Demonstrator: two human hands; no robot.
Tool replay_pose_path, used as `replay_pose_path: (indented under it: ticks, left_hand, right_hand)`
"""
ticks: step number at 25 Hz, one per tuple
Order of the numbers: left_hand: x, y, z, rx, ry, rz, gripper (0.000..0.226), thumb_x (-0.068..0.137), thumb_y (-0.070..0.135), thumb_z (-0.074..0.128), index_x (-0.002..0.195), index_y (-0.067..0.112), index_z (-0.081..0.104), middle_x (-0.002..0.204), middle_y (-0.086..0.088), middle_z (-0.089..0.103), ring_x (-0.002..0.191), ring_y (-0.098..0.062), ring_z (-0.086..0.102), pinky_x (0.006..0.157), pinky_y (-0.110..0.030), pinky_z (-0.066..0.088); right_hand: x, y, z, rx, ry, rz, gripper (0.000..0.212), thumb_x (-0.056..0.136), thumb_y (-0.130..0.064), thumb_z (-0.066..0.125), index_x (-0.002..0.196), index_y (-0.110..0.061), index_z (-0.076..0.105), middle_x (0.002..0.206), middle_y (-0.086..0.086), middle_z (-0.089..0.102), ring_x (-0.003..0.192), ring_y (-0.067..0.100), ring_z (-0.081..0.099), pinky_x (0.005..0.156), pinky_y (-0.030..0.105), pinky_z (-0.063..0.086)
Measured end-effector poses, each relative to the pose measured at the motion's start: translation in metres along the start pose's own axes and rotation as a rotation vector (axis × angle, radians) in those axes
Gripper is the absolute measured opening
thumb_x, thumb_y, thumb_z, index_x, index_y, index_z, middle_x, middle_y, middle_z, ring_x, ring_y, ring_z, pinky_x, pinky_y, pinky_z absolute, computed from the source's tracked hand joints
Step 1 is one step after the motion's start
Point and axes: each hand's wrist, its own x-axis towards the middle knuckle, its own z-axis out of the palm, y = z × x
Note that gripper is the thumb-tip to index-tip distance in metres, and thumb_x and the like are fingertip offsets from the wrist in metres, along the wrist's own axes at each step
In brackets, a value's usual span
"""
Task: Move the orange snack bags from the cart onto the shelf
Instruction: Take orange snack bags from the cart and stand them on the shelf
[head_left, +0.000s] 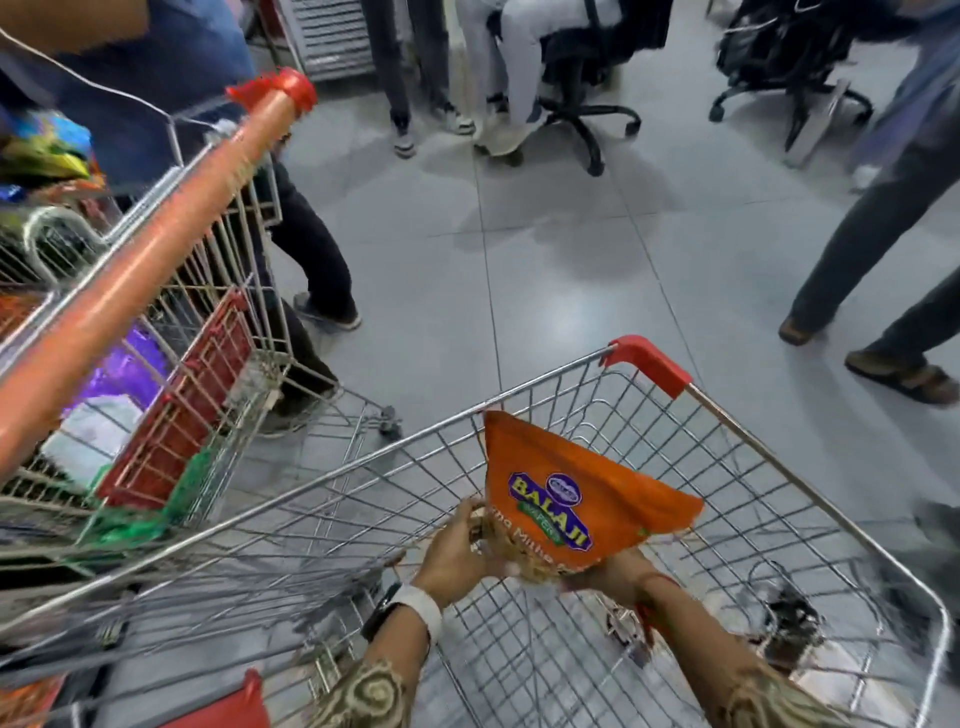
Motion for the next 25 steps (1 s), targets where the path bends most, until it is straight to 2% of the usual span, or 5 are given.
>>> replay_pose_path:
  ticks: [5,9,15,22,25]
  left_hand:
    - [-0.054,0.018,-0.002,-0.025,0.008,0.012,0.078,0.043,0.037,0.091,0.111,0.038,0.052,0.107,0.003,0.075,0.101,-0.014,0.071,0.088,-0.047,0.058]
    - [-0.125,0.083,-0.019,0.039,0.084,0.191,0.077,0.046,0.055,0.088,0.112,0.047,0.051,0.103,0.012,0.075,0.096,-0.006,0.072,0.086,-0.04,0.059]
    - [-0.294,0.199,-0.104,0.052,0.311,0.553,0.068,0.05,0.047,0.089,0.112,0.032,0.067,0.102,0.01,0.077,0.095,-0.002,0.071,0.086,-0.03,0.058]
    - [-0.577,0.24,-0.256,0.018,0.751,0.829,0.03,0.068,0.014,0.084,0.089,0.033,0.073,0.079,0.017,0.076,0.077,0.004,0.069,0.077,-0.02,0.057]
    - [-0.718,0.209,-0.315,0.051,1.027,0.831,0.035,0.065,0.034,0.084,0.098,0.029,0.074,0.082,0.017,0.074,0.077,0.006,0.067,0.077,-0.019,0.055]
  right_hand:
    - [-0.054,-0.009,-0.027,0.155,-0.16,-0.053,0.058,0.069,0.002,0.076,0.116,-0.023,0.055,0.118,-0.003,0.063,0.117,0.021,0.056,0.104,0.04,0.046]
    - [-0.15,-0.054,-0.058,0.313,-0.138,-0.233,0.061,0.07,-0.005,0.075,0.122,-0.028,0.055,0.119,-0.009,0.067,0.102,-0.001,0.064,0.072,0.011,0.052]
    - [-0.304,-0.18,-0.084,0.29,-0.024,-0.644,0.064,0.063,-0.019,0.081,0.123,-0.022,0.059,0.121,-0.003,0.069,0.116,0.016,0.062,0.094,0.03,0.05]
    - [-0.495,-0.375,0.012,0.293,-0.071,-1.186,0.038,0.07,0.001,0.075,0.104,-0.009,0.062,0.092,0.002,0.072,0.074,-0.001,0.067,0.064,0.009,0.051]
    - [-0.568,-0.454,0.1,0.308,-0.221,-1.355,0.037,0.072,-0.009,0.075,0.107,-0.016,0.063,0.086,-0.004,0.077,0.075,0.002,0.069,0.062,0.01,0.052]
